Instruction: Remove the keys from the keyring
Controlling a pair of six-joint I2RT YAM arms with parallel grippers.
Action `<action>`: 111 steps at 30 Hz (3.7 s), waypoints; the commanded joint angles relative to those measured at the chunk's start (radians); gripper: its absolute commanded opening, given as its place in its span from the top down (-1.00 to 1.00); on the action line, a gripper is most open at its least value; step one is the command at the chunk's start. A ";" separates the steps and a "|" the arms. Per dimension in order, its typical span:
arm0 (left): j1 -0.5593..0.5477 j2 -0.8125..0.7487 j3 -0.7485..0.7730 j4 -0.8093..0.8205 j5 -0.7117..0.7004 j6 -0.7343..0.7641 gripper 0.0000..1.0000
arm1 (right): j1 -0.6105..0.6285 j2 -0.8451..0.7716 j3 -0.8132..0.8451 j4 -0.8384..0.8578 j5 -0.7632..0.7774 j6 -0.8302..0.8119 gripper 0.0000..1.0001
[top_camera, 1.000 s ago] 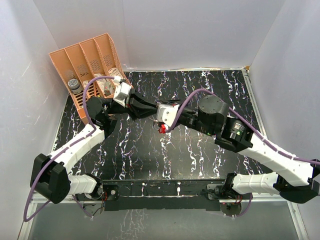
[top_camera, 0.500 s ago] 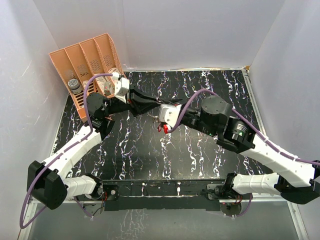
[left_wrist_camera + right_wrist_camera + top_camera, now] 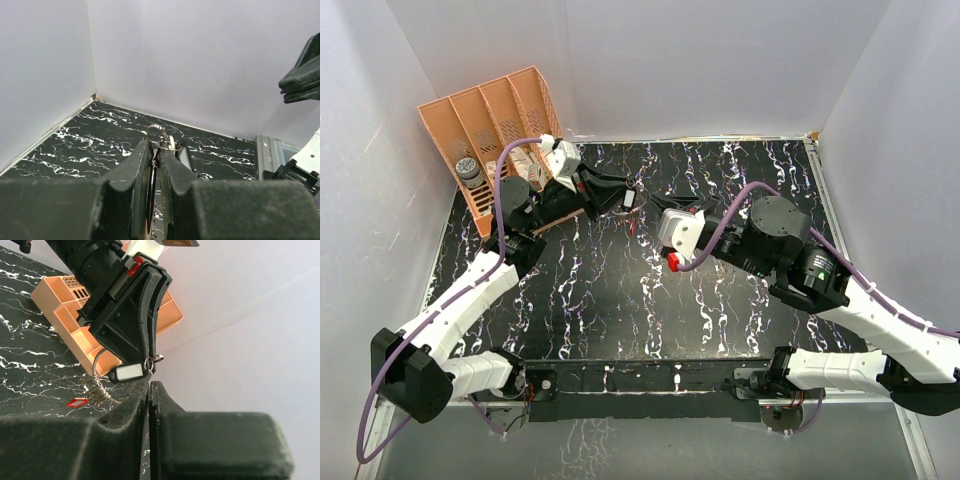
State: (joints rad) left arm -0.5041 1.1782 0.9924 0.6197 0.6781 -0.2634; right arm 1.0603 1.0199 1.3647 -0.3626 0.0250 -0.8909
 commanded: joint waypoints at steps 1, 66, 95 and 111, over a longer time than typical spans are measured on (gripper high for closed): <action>-0.001 -0.044 0.055 0.011 -0.052 0.032 1.00 | 0.004 -0.001 0.010 0.044 0.013 0.014 0.98; -0.100 -0.238 0.024 -0.221 -0.125 0.310 1.00 | -0.080 0.085 -0.306 0.740 -0.137 0.510 0.41; -0.100 -0.267 0.013 -0.258 -0.205 0.376 1.00 | -0.080 0.055 -0.227 0.647 0.026 0.412 1.00; -0.101 -0.260 -0.007 -0.222 -0.213 0.365 1.00 | -0.081 0.049 -0.195 0.663 0.039 0.398 1.00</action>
State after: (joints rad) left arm -0.5995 0.9424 0.9943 0.3462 0.4675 0.1104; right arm 0.9825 1.1000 1.1072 0.2413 0.0425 -0.4919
